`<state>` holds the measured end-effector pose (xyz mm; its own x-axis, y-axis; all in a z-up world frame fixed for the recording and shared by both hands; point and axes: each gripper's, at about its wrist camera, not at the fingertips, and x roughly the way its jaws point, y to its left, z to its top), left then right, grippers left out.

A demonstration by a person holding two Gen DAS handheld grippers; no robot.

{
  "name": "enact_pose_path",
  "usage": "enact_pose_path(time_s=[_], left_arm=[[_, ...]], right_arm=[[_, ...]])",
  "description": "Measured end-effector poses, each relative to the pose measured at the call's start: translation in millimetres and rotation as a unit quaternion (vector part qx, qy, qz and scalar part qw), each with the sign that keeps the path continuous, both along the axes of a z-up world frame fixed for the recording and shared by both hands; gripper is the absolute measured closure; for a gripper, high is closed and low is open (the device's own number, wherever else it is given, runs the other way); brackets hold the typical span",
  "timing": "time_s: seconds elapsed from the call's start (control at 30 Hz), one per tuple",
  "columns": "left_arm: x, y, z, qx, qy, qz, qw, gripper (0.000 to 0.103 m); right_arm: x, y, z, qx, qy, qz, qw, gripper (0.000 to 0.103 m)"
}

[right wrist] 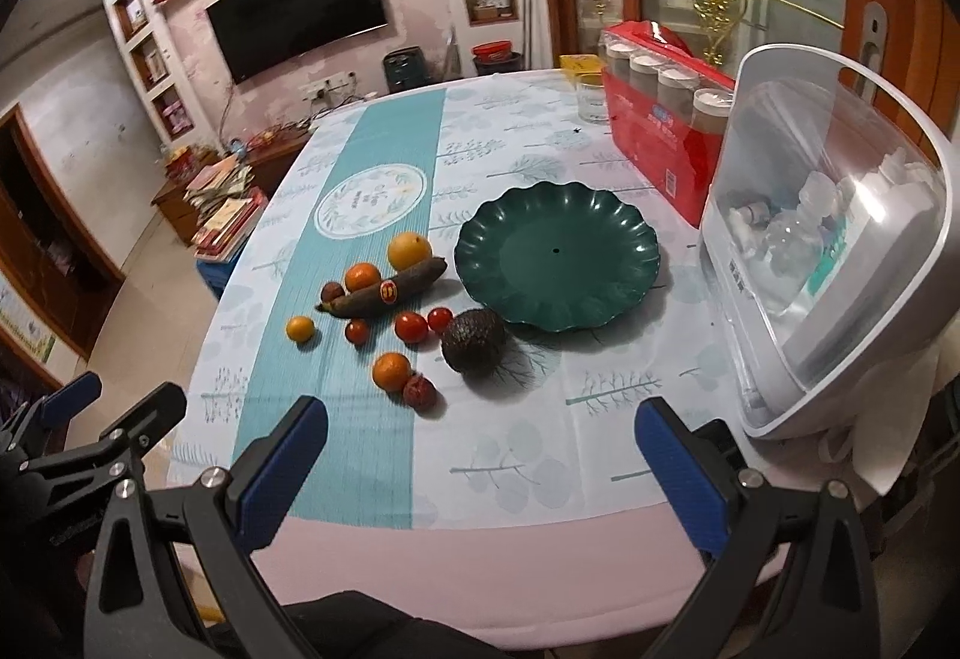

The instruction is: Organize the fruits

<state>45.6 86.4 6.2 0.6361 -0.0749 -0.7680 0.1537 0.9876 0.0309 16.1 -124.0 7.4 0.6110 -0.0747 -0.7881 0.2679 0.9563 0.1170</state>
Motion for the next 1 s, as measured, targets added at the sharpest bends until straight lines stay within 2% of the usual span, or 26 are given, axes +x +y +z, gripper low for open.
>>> enact_pose_path(time_s=[0.23,0.43,0.67,0.8,1.0], left_arm=[[37.5,41.4,4.8,-0.017,0.014,-0.015,0.9996,0.001],[70.4,72.5,-4.4,-0.025,0.043,-0.037,0.9981,0.001],[101.4,81.6,-28.7,-0.009,0.082,-0.071,0.9941,0.001],[119.0,82.1,-44.9,-0.018,0.109,-0.074,0.9911,0.001],[146.9,75.3,-69.3,-0.023,0.124,-0.082,0.9886,0.001]], right_arm=[[16.3,21.3,1.5,0.006,0.001,-0.057,0.998,0.001],[24.3,46.5,-7.6,-0.004,-0.002,-0.082,0.997,0.001],[27.6,74.4,-24.8,-0.043,-0.001,-0.063,0.997,0.001],[29.9,87.2,-35.6,-0.068,-0.003,-0.038,0.997,0.001],[36.9,97.1,-56.7,-0.098,0.006,-0.011,0.995,0.001]])
